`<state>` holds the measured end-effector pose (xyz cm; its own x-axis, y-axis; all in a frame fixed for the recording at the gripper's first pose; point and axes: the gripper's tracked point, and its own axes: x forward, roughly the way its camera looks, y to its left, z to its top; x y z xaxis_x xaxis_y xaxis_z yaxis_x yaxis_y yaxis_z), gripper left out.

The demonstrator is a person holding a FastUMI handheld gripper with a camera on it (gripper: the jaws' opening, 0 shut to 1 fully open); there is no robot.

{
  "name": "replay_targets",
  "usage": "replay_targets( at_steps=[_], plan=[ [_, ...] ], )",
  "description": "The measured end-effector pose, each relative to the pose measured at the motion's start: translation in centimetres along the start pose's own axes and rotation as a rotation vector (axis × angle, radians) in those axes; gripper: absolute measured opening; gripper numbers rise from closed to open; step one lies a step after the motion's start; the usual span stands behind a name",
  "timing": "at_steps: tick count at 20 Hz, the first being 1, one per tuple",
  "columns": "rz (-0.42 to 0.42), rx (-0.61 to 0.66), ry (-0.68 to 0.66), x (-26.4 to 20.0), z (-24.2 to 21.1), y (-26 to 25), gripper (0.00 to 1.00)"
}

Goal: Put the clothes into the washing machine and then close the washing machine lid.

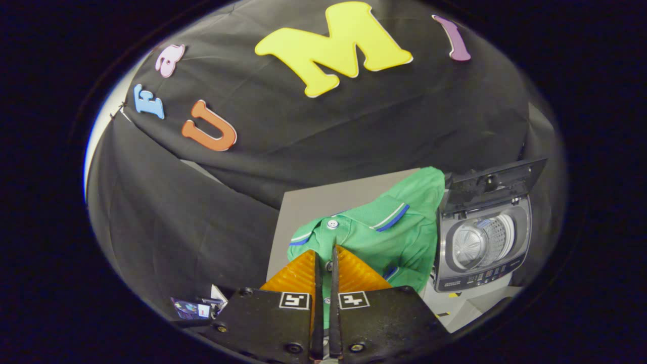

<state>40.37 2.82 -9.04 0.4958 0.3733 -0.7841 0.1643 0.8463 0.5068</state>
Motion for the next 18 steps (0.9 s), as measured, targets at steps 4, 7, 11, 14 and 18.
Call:
replay_targets(
  at_steps=[4, 7, 11, 14, 18],
  plan=[
    [-0.051, -0.006, -0.083, -3.4, 0.4, -1.0, 0.08],
    [-0.085, 0.021, -0.117, -5.8, 0.3, -2.4, 0.08],
    [-0.140, 0.056, -0.176, -9.4, 0.3, -5.1, 0.08],
    [-0.179, 0.066, -0.206, -11.8, 0.6, -7.5, 0.08],
    [-0.212, 0.093, -0.239, -14.4, 1.2, -10.8, 0.08]
  ],
)
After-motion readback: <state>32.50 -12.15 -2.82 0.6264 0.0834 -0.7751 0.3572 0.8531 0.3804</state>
